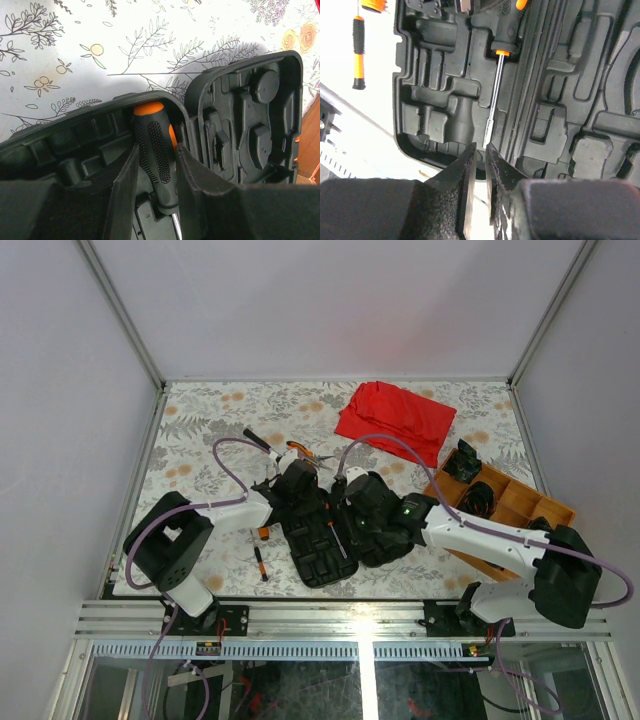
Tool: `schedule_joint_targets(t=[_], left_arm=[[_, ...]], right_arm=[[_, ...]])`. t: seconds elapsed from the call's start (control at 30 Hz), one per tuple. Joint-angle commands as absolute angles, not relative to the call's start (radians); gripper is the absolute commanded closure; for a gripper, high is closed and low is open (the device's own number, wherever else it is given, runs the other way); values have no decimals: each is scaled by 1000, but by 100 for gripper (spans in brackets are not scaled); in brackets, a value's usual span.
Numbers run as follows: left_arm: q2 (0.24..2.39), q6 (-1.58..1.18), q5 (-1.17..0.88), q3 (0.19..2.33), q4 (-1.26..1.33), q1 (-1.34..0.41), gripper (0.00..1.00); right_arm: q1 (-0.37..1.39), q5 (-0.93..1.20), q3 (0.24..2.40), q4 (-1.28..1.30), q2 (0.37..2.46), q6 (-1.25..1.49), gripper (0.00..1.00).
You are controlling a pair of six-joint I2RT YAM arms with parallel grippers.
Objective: Sort the tools into containers
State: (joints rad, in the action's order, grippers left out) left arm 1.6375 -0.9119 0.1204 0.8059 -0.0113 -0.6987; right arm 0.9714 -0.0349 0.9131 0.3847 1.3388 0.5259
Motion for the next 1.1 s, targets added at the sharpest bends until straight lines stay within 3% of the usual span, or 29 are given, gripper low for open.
schedule_joint_targets(t=[0.0, 1.07], left_arm=[[1717, -874, 100, 749, -264, -723, 100], [1739, -879, 97, 772, -268, -747, 100]], right_arm=[[974, -10, 911, 377, 1387, 525, 81], [1040, -84, 896, 344, 1566, 572, 85]])
